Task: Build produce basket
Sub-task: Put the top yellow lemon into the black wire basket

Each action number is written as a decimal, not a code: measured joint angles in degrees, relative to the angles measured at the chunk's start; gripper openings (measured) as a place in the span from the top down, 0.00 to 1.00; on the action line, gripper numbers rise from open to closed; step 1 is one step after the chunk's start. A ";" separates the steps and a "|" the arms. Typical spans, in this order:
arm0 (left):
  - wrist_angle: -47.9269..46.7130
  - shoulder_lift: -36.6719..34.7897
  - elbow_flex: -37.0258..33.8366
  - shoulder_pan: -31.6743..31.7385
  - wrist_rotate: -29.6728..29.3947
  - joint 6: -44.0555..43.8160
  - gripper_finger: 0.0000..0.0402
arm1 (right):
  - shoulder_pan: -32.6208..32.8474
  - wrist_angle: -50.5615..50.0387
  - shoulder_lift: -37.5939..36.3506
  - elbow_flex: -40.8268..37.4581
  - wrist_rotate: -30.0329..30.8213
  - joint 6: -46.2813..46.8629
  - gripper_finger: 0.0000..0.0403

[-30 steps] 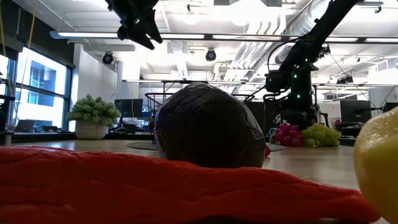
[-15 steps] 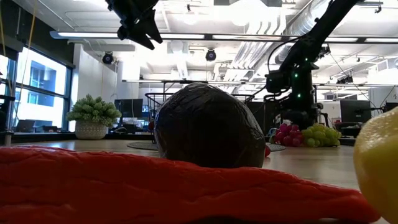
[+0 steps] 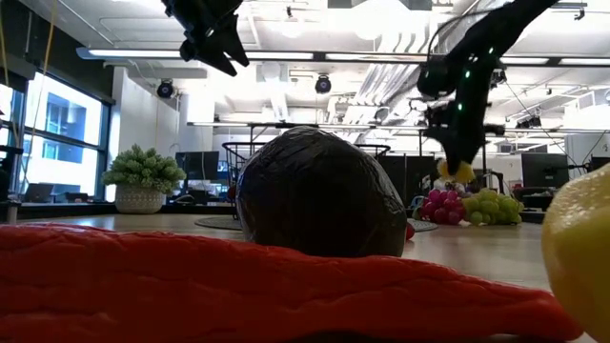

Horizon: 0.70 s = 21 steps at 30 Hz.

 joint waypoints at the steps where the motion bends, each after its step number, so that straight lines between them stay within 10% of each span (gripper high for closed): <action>1: 0.00 0.00 0.00 0.00 0.00 0.00 0.37 | 0.29 0.33 -1.48 0.00 -0.21 1.15 0.66; 21: -0.04 0.00 0.00 0.00 0.04 0.98 0.37 | 20.27 23.83 -13.83 0.00 -5.38 16.06 0.66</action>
